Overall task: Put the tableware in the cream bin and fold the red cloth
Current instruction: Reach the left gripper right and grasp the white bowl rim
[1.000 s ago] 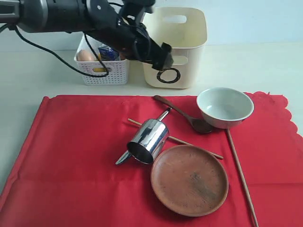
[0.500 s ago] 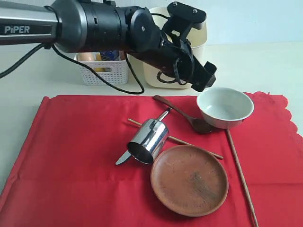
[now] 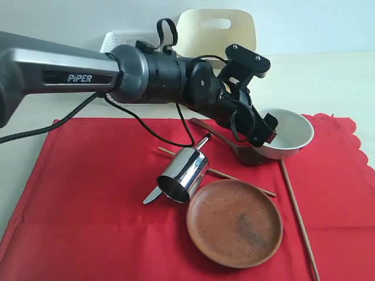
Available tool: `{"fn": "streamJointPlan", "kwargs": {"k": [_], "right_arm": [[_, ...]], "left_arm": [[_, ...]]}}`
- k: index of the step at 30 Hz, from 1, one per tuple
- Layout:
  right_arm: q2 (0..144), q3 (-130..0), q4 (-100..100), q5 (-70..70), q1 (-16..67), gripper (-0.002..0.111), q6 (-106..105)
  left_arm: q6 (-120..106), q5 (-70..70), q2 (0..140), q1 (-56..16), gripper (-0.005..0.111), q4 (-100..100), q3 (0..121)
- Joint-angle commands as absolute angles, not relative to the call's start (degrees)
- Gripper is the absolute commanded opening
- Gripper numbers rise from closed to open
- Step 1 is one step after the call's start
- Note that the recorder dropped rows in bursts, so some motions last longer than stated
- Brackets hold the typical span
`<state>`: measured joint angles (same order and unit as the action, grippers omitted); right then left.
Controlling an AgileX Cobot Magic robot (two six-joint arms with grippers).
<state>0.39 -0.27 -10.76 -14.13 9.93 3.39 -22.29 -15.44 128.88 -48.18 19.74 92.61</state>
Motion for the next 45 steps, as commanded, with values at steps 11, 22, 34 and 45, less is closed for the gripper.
{"fn": "streamJointPlan", "kwargs": {"k": [11,22,34,45], "right_arm": [[0.0,0.0,-10.6,-13.8,9.9,0.0,3.0],[0.0,0.0,-10.6,-13.8,9.9,0.0,3.0],[0.0,0.0,-10.6,-13.7,9.9,0.0,3.0],[0.0,0.0,-10.6,-13.7,9.9,0.0,3.0]], "left_arm": [[-22.4,-17.1,132.4,-48.5,0.026,19.6,96.6],[-22.4,-17.8,132.5,-48.5,0.0,19.7,96.6],[-22.4,-19.2,128.0,-48.5,0.0,19.9,96.6],[-22.4,-29.8,125.2,-48.6,0.008,19.9,96.6]]}}
